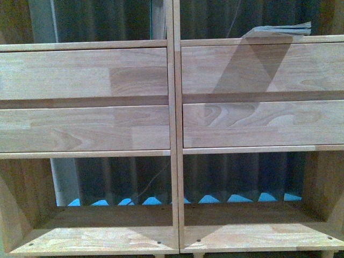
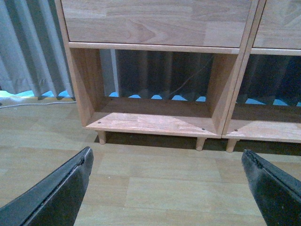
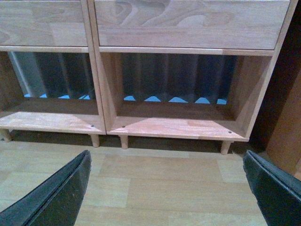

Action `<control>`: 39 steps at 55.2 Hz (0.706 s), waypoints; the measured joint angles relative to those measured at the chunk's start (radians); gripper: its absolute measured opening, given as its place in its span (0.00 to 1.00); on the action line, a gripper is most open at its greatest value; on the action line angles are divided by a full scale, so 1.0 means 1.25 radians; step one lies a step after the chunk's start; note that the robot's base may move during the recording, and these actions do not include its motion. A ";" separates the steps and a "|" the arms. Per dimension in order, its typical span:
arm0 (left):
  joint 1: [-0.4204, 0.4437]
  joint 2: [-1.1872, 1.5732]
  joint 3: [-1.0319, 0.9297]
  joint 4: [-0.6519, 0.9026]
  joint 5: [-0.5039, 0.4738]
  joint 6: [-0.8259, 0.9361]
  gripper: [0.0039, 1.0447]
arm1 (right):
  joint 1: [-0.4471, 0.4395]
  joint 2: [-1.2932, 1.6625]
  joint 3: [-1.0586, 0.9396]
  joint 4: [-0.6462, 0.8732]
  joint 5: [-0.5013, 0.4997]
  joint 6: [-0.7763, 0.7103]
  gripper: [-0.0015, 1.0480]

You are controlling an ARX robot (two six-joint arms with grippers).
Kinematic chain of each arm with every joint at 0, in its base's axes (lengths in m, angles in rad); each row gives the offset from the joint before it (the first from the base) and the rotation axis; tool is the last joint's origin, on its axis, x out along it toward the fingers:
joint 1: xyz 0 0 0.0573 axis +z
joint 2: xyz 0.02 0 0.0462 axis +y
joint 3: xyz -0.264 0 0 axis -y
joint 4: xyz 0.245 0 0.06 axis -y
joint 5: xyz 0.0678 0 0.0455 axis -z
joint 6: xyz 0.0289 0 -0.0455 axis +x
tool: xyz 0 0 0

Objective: Organize books on shelf

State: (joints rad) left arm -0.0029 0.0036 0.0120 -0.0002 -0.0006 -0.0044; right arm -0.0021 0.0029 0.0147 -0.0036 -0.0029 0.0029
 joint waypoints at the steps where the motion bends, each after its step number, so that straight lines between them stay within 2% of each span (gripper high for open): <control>1: 0.000 0.000 0.000 0.000 0.001 0.000 0.93 | 0.000 0.000 0.000 0.000 0.000 0.000 0.93; 39: 0.000 0.000 0.000 0.000 0.000 0.000 0.93 | 0.000 0.000 0.000 0.000 0.002 0.000 0.93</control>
State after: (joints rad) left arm -0.0029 0.0032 0.0120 -0.0002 -0.0010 -0.0044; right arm -0.0021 0.0029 0.0147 -0.0036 -0.0006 0.0029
